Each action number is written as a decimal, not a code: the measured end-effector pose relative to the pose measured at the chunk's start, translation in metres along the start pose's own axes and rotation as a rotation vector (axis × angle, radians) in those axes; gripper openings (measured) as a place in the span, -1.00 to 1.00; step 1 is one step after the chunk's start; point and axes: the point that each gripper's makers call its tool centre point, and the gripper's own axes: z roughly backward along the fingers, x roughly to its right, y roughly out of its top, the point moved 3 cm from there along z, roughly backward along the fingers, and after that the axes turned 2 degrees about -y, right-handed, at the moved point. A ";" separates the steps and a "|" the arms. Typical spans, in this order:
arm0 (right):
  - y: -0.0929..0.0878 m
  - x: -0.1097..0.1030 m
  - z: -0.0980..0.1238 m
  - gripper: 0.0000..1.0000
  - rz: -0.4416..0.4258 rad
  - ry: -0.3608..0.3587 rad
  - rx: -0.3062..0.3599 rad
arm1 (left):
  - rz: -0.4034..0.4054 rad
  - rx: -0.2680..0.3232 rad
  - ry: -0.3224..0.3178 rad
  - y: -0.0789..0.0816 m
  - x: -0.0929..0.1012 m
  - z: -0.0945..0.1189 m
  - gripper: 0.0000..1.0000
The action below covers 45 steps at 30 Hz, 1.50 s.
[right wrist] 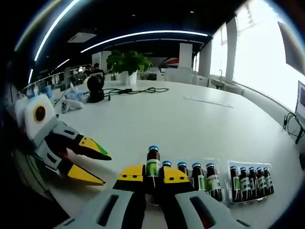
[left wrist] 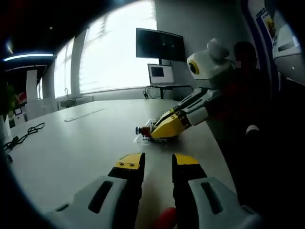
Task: Grip medicine bottles put into box
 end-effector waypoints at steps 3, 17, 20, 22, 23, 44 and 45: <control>-0.001 -0.002 0.000 -0.85 -0.017 0.003 -0.004 | 0.001 0.001 0.001 0.000 0.000 0.000 -0.67; -0.005 -0.004 -0.001 -0.84 -0.025 0.011 -0.028 | -0.001 0.000 0.002 0.000 -0.001 0.000 -0.67; -0.005 -0.005 -0.001 -0.84 -0.016 0.013 -0.025 | 0.000 -0.001 0.002 0.000 -0.001 0.000 -0.67; -0.004 -0.006 -0.001 -0.87 -0.021 0.021 -0.014 | -0.001 -0.001 0.002 0.000 -0.001 0.000 -0.67; -0.002 -0.007 0.000 -0.87 -0.029 0.030 -0.006 | 0.000 -0.001 0.001 0.000 -0.001 0.000 -0.67; -0.004 0.008 0.028 -0.94 0.030 0.053 -0.003 | 0.000 -0.002 0.001 0.000 0.000 0.000 -0.67; -0.006 0.006 0.029 -0.94 0.021 0.057 -0.004 | 0.000 -0.002 0.000 0.000 0.000 0.000 -0.67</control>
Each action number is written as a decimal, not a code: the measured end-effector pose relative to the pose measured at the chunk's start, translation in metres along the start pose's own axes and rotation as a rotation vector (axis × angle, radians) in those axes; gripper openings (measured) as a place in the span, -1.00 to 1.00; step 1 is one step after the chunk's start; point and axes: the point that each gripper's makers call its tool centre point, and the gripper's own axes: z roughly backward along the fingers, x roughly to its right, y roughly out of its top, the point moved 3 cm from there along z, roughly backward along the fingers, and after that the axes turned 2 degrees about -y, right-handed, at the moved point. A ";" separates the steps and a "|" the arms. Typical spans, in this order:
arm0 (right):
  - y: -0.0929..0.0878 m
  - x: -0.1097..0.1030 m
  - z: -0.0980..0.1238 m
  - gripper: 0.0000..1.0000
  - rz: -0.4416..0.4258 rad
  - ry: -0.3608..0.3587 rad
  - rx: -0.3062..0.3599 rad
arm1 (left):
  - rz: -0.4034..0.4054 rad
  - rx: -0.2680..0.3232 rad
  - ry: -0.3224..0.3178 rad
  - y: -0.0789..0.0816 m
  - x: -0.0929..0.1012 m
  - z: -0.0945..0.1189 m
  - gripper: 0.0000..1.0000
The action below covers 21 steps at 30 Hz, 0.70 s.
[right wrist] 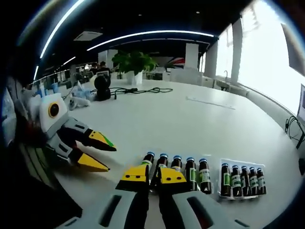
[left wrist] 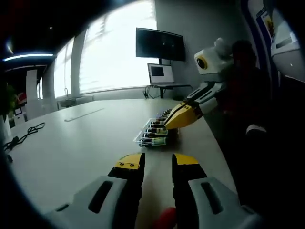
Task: Grip medicine bottles put into box
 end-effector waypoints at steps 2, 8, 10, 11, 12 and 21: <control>-0.002 -0.003 0.000 -0.94 -0.002 0.004 -0.004 | -0.002 0.000 0.000 0.000 0.000 0.000 -0.67; -0.001 -0.010 0.000 -0.96 0.001 0.030 -0.016 | -0.004 0.002 0.001 0.001 0.000 0.000 -0.67; -0.001 -0.010 -0.001 -0.96 0.001 0.030 -0.024 | -0.004 0.002 0.001 0.001 0.000 0.000 -0.67; -0.001 -0.010 -0.002 -0.97 -0.001 0.030 -0.028 | -0.004 0.002 0.001 0.001 0.000 0.000 -0.67; -0.001 -0.010 -0.002 -0.98 -0.002 0.031 -0.032 | -0.004 0.001 0.002 0.001 0.000 0.000 -0.67; -0.007 -0.011 -0.006 -1.00 -0.004 0.040 -0.062 | -0.004 0.001 0.001 0.001 0.000 0.000 -0.67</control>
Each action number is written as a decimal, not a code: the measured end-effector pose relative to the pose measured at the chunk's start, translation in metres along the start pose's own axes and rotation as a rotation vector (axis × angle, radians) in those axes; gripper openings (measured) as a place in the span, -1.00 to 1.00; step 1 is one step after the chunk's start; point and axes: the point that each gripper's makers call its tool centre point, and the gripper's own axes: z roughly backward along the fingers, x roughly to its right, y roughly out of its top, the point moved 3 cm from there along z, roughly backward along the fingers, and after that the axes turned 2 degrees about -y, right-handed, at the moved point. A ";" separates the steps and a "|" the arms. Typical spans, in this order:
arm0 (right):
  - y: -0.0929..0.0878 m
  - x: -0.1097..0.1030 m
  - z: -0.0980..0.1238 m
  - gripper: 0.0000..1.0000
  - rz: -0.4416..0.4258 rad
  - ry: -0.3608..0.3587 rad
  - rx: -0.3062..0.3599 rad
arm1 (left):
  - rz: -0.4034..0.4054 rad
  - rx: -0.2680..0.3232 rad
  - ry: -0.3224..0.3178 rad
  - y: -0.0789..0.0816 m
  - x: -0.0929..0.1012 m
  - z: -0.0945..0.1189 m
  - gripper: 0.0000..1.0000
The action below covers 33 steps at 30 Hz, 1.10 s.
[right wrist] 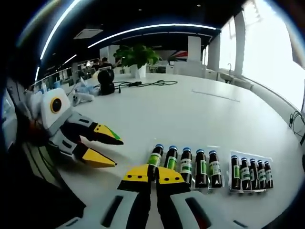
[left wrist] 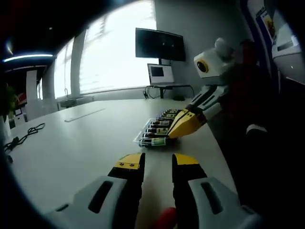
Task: Grip medicine bottles put into box
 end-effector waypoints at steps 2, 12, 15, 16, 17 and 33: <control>0.000 -0.001 -0.001 -1.00 -0.001 0.009 -0.005 | 0.001 -0.001 0.000 0.000 0.000 0.000 -0.67; -0.003 -0.001 0.000 -1.00 -0.034 0.013 -0.019 | 0.000 -0.001 -0.001 0.000 0.000 0.000 -0.67; -0.002 -0.001 0.002 -1.00 -0.028 0.014 -0.017 | -0.003 0.000 -0.002 0.000 0.001 0.000 -0.67; -0.002 -0.001 0.001 -1.00 -0.027 0.013 -0.016 | -0.001 0.001 -0.003 0.000 0.001 0.000 -0.67; -0.002 0.000 0.001 -1.00 -0.026 0.012 -0.013 | -0.001 0.000 -0.001 0.000 0.001 0.000 -0.67; 0.009 0.016 0.002 -1.00 -0.063 -0.004 0.168 | 0.007 0.006 0.016 0.002 -0.004 -0.001 -0.67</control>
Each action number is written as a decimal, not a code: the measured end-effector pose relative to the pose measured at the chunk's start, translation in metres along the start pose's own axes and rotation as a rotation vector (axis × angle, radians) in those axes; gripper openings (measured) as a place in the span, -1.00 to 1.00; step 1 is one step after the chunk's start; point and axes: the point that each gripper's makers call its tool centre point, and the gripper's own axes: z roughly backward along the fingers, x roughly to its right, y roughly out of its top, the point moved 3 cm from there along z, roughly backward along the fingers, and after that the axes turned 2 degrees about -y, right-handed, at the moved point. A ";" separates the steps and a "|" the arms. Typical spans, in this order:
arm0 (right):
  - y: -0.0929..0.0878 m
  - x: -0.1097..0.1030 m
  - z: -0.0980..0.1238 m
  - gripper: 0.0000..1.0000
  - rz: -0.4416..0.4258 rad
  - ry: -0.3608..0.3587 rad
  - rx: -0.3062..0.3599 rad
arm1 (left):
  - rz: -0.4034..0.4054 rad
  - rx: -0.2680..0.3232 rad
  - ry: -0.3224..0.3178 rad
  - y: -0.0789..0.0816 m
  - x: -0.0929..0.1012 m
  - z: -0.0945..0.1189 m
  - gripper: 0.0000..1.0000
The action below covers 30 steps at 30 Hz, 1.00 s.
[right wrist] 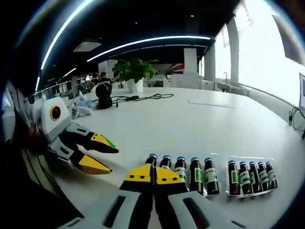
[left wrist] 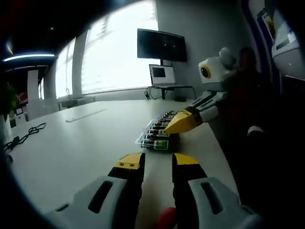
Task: Grip medicine bottles put into box
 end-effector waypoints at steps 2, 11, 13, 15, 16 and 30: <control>0.001 0.006 0.001 -1.00 -0.002 0.003 0.015 | 0.001 -0.002 0.013 0.000 -0.001 -0.002 -0.67; -0.006 0.019 0.011 -1.00 0.051 0.033 0.033 | 0.047 -0.007 0.092 0.001 -0.012 0.003 -0.67; -0.004 0.024 0.014 -1.00 0.066 0.044 0.044 | 0.085 0.000 0.118 0.004 -0.017 0.007 -0.67; -0.002 0.029 0.015 -1.00 0.080 0.047 0.050 | 0.068 -0.007 0.151 0.004 -0.020 0.009 -0.67; -0.001 0.031 0.016 -1.00 0.087 0.051 0.056 | 0.070 -0.010 0.154 0.004 -0.020 0.009 -0.67; 0.009 0.060 0.048 -1.00 0.107 0.181 0.138 | 0.055 -0.043 0.259 0.011 0.004 0.007 -0.68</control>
